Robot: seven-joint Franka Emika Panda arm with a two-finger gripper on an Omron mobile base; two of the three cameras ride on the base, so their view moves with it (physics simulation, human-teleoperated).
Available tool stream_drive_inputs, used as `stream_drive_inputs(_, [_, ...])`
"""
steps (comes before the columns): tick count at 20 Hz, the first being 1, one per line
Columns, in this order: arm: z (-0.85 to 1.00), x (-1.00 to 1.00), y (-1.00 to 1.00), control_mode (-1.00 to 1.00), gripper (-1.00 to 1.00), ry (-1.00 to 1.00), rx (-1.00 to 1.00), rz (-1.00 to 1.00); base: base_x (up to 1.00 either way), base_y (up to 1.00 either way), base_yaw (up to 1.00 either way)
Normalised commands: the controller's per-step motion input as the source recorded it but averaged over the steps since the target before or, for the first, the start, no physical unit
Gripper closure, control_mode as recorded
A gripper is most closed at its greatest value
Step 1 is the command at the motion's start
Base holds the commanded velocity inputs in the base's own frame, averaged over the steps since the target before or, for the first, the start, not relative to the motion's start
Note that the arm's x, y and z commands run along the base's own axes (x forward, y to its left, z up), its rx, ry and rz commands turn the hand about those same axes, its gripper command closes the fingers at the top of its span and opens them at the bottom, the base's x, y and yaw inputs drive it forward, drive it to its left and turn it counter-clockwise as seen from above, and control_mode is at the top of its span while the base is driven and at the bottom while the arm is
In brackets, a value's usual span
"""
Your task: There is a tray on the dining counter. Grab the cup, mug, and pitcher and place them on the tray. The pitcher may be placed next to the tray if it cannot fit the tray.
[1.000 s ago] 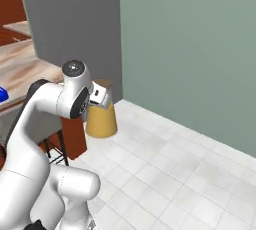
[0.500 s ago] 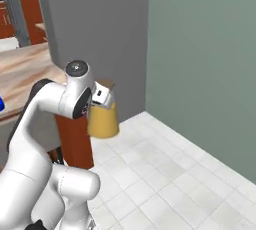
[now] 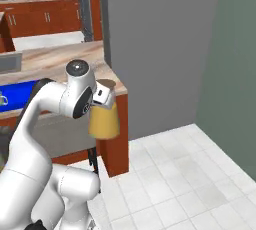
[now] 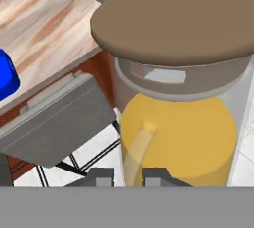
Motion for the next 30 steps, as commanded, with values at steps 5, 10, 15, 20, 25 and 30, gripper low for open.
stream_drive_inputs(5, [0.00,0.00,0.00,1.00,1.00,0.00,0.00,0.00,0.00,0.07,0.61])
stream_drive_inputs(10, [0.00,0.00,0.00,1.00,1.00,0.00,0.00,0.00,0.01,0.05,0.62])
stream_drive_inputs(15, [0.00,0.00,0.00,1.00,1.00,0.00,0.00,0.00,0.26,0.00,0.54])
stream_drive_inputs(20, [0.00,0.00,0.00,1.00,1.00,0.00,0.00,0.00,0.51,0.00,0.42])
stream_drive_inputs(25, [0.00,0.00,0.00,1.00,1.00,0.00,0.00,0.00,0.58,-0.23,0.18])
stream_drive_inputs(30, [0.00,0.00,0.00,1.00,1.00,0.00,0.00,0.00,0.46,-0.20,0.02])
